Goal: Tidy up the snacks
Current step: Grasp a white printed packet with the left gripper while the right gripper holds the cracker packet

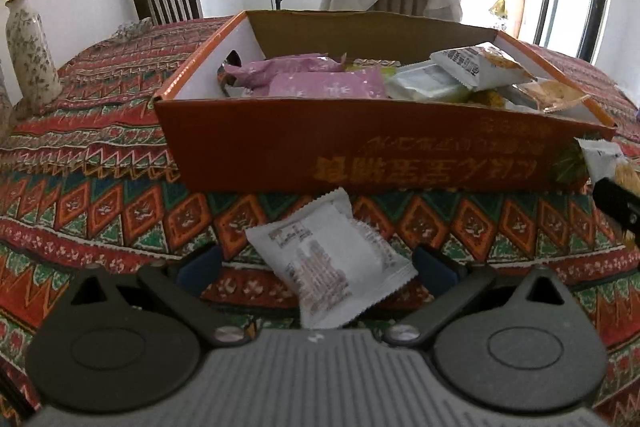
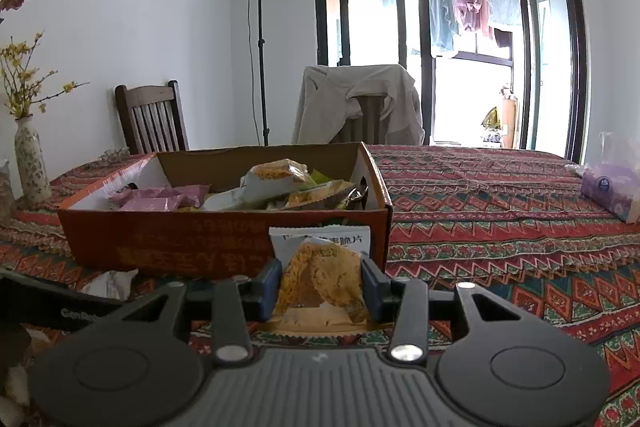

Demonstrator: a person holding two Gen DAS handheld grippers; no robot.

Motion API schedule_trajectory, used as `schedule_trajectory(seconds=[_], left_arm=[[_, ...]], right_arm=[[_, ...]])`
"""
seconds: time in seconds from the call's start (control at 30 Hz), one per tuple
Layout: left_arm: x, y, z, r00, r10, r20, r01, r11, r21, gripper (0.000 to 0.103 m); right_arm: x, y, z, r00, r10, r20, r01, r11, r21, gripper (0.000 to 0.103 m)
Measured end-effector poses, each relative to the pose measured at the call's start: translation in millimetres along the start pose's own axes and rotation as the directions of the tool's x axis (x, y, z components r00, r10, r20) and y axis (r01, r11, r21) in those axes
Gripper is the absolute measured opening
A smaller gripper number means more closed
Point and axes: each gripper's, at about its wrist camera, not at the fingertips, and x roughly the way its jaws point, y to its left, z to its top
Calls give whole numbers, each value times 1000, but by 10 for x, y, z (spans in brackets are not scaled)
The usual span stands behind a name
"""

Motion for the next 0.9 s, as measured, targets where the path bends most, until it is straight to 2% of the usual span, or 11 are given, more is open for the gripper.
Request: schedule_trajectory(seconds=[0.17,0.23,0.27,0.43,0.47,0.73,0.9], left_arm=[[-20,13,-35,1000,-11,14,11,1000,-6,101],[-57,24,-39,999,-17,26,18,1000,-16,91],[-77,31,-38,999,-24,34,24,1000,-16,82],[-146,43,-53,996,-61,58,61,998,-7,71],[-160,34,-65,996,-64,67,64,998,5,61],[-363,4,-181,982,-108,156,98,993,72,58],[-578,1,-219,956,-154,251,127,984,122,58]], right_arm=[[4,-4,1,1000,2,1,-2,1000,2,42],[5,-3,2,1000,3,1,-3,1000,2,42],[5,-2,2,1000,2,0,-2,1000,2,42],[4,-7,-2,1000,1,-1,-1,1000,4,42],[2,-3,0,1000,1,-1,-1,1000,4,42],[8,-1,3,1000,0,-4,0,1000,6,42],[-36,-10,-7,1000,-2,21,2,1000,13,42]])
